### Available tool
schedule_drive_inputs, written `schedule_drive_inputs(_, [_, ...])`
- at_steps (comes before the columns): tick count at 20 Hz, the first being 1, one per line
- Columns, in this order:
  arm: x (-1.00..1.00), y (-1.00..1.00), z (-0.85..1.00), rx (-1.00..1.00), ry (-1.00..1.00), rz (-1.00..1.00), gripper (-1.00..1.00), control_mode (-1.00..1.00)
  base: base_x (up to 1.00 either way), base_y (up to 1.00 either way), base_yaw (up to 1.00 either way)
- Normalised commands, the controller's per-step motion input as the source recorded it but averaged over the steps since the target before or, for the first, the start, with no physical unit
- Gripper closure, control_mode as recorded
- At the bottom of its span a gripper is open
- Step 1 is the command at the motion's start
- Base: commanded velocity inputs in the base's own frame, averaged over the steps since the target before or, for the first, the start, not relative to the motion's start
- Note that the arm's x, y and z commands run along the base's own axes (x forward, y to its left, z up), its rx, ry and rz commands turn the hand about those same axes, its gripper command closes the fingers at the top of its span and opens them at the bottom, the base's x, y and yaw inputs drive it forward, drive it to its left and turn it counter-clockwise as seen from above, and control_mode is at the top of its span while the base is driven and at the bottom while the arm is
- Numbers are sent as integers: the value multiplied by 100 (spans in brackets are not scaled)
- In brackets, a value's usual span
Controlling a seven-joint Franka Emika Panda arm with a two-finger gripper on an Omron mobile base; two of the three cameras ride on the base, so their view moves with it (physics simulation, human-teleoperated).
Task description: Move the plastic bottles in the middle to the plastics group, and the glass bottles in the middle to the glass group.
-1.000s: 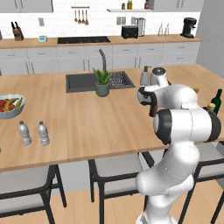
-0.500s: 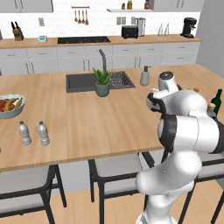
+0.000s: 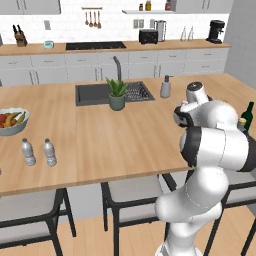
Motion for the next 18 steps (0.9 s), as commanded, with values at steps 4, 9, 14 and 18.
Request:
schedule_drive_inputs(4, [-28,-37,0,0,2,-19,100,-100,0,0,0])
schedule_drive_inputs(9, [-17,-19,0,0,0,-20,100,-100,0,0,0])
schedule_drive_inputs(14, [-2,0,-4,0,0,-16,100,-100,0,0,0])
schedule_drive_inputs(18, [0,0,-9,0,0,-12,100,-100,0,0,0])
